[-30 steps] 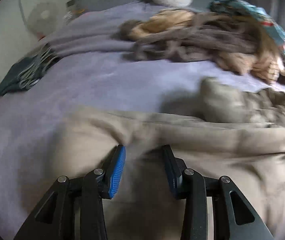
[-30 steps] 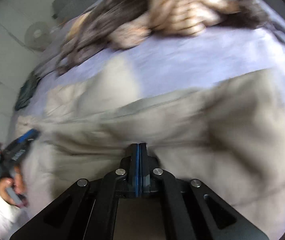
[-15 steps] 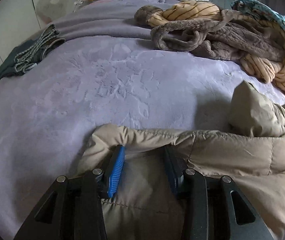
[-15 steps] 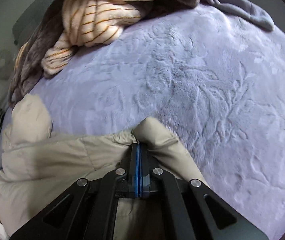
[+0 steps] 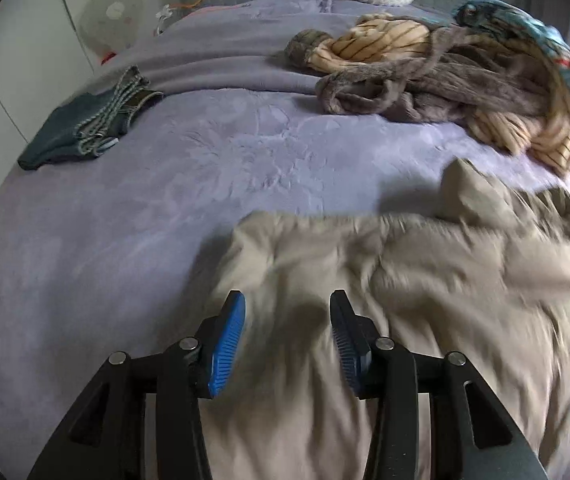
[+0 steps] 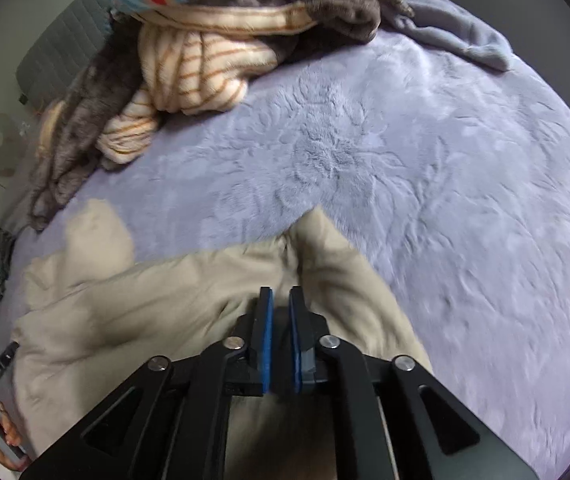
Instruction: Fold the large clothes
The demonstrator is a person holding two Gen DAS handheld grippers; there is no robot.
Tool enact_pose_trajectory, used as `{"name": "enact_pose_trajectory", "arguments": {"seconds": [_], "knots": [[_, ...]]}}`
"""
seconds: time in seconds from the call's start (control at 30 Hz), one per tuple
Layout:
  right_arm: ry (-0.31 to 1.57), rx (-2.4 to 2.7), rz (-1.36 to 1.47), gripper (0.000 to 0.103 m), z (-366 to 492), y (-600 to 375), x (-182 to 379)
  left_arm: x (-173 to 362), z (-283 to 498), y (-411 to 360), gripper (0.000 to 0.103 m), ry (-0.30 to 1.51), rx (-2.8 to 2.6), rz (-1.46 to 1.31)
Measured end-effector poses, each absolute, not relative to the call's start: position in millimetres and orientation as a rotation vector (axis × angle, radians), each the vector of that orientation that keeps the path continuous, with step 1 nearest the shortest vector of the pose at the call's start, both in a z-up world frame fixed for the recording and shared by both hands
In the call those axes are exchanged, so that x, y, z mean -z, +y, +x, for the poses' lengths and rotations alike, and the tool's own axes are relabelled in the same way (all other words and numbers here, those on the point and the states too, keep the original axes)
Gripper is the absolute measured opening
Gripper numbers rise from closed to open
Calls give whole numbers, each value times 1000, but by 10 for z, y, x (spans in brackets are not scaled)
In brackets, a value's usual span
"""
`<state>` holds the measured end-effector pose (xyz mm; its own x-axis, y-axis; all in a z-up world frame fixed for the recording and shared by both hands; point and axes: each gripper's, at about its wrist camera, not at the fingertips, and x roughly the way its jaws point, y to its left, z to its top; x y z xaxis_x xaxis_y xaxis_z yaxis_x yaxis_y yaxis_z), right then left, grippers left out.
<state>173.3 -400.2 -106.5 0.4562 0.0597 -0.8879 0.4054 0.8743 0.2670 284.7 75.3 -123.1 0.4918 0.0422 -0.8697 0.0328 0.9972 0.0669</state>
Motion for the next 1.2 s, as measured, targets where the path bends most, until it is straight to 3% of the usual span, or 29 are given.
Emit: {"name": "enact_pose_trajectory", "arguments": {"seconds": [0.07, 0.27, 0.33, 0.37, 0.4, 0.43, 0.8, 0.87, 0.93, 1.2], "knots": [[1066, 201, 517, 33, 1511, -3943, 918, 1166, 2597, 782, 46, 1067, 13, 86], [1097, 149, 568, 37, 884, -3690, 800, 1133, 2040, 833, 46, 1131, 13, 42], [1110, 139, 580, 44, 688, -3632, 818, 1148, 1888, 826, 48, 1155, 19, 27], [1116, 136, 592, 44, 550, -3599, 825, 1162, 1816, 820, 55, 1166, 21, 24], [1121, 133, 606, 45, 446, -3579, 843, 1177, 1747, 816, 82, 1177, 20, 23], [1125, 132, 617, 45, 343, -3571, 854, 1179, 1685, 820, 98, 1173, 12, 18], [1170, 148, 740, 58, -251, -3467, 1095, 1408, 1241, 970, 103, 1246, 39, -148], [1169, 146, 775, 66, -274, -3473, 1152, 1461, 1195, 1038, 103, 1257, 51, -210], [1156, 137, 830, 81, -294, -3486, 1218, 1518, 1160, 1114, 103, 1273, 62, -277], [1099, 91, 1017, 87, -278, -3501, 1423, 1660, 1117, 1385, 103, 1282, 16, -396]]}}
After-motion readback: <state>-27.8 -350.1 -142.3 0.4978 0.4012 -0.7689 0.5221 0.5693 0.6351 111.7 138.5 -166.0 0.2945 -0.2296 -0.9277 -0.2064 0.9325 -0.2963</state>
